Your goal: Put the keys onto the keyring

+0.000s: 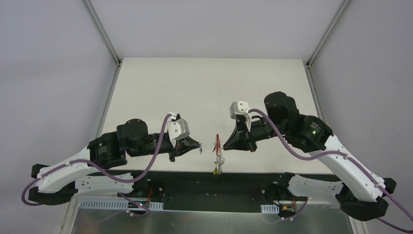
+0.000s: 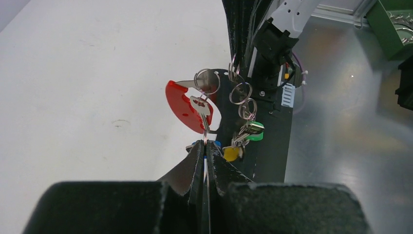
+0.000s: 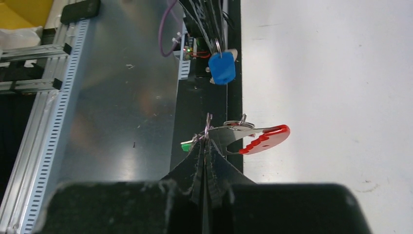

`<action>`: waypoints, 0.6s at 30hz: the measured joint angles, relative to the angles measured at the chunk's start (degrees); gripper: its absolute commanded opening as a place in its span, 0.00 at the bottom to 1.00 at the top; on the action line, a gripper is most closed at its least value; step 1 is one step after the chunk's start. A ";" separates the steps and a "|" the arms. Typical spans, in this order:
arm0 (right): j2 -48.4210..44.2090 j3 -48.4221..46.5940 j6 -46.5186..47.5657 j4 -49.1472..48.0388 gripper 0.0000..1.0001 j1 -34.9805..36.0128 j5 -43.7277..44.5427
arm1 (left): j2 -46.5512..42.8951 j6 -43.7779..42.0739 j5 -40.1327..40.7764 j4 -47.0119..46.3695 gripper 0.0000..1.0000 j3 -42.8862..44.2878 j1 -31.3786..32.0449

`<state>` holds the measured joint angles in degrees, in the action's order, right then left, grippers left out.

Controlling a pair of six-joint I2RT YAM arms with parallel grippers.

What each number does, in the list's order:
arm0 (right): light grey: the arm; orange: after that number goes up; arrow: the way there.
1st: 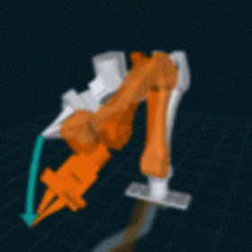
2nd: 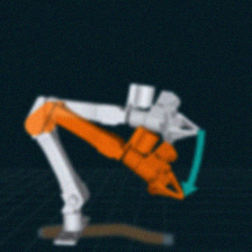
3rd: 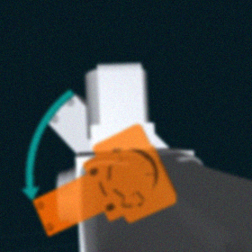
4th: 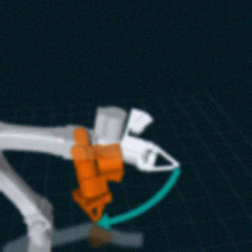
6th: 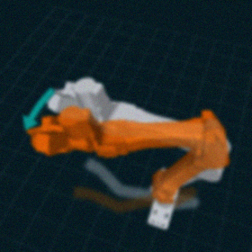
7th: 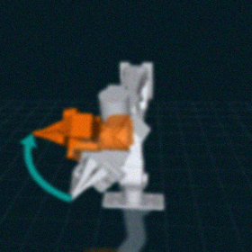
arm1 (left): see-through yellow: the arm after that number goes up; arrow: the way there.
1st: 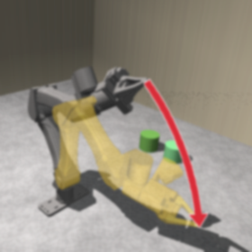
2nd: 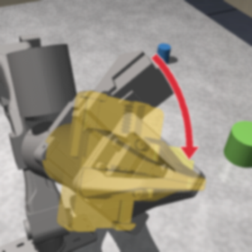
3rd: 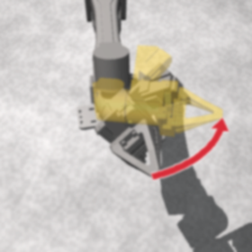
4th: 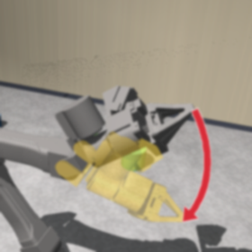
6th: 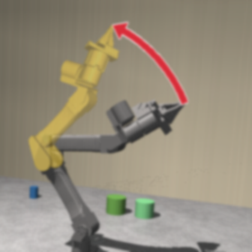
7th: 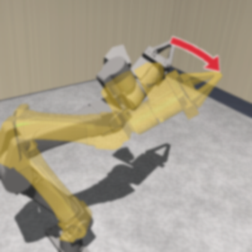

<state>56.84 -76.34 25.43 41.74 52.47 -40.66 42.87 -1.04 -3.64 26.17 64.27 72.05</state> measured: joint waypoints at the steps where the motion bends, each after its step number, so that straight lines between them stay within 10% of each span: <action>1: 0.48 -0.46 -0.35 -0.17 0.00 0.07 -1.07 | 0.00 -0.07 -0.83 0.17 0.00 0.00 0.00; 18: 9.55 -9.29 -0.48 0.66 0.00 0.28 -16.94 | -1.29 -1.16 -10.23 0.52 0.00 2.01 0.00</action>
<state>66.39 -85.62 24.95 42.39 52.75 -57.60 41.58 -2.20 -13.87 26.70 66.28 72.05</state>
